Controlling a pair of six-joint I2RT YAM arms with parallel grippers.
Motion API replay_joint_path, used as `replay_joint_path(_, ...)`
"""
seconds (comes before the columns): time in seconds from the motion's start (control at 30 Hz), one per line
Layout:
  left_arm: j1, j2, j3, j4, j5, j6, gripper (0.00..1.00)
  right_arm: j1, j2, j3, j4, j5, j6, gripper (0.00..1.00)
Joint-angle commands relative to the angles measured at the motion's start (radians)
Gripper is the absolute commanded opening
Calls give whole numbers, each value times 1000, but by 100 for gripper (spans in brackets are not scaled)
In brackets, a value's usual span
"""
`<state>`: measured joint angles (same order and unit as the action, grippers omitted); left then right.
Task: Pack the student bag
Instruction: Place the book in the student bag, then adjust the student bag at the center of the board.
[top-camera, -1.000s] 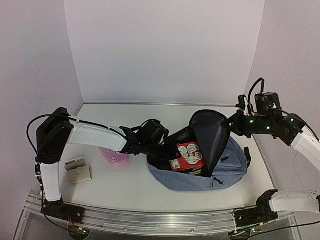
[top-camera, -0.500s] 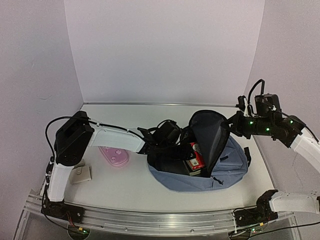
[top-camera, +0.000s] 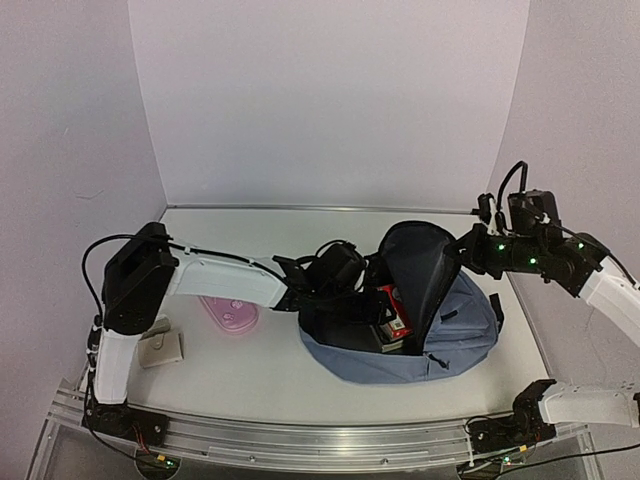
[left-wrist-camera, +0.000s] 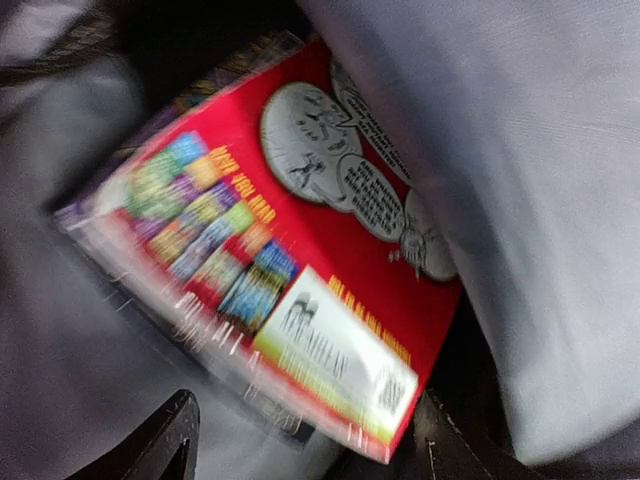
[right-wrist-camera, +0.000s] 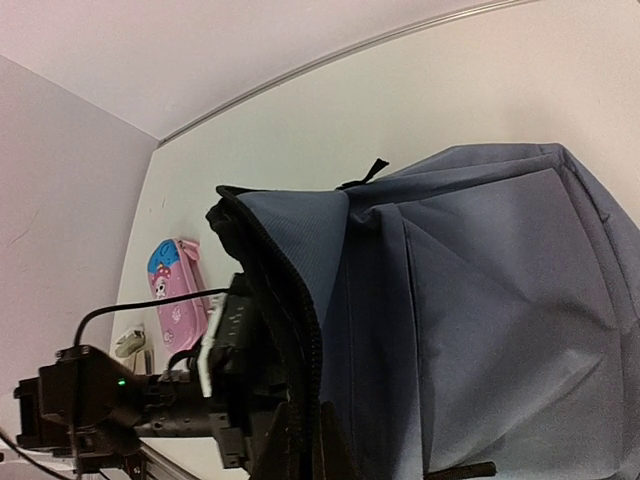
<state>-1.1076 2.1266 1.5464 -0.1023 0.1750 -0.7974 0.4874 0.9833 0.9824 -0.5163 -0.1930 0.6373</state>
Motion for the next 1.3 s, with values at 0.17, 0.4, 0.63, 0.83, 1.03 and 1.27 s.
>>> replay_joint_path(0.17,28,-387,-191,-218,-191,51,83,-3,0,-11,59,87,7,0)
replay_joint_path(0.4,101,-470,-303,-301,-165,7,89,3,-4,1,108,-51,-31,0)
replay_joint_path(0.63,116,-402,-299,-338,-108,-17,84,96,53,5,173,-49,-18,0)
replay_joint_path(0.83,115,-339,-265,-393,-143,-36,32,226,138,27,231,17,13,0)
replay_joint_path(1.03,115,-334,-295,-328,-137,-48,6,271,189,25,292,16,37,0)
replay_joint_path(1.27,152,-332,-333,-190,-107,-56,0,321,232,-4,389,13,86,0)
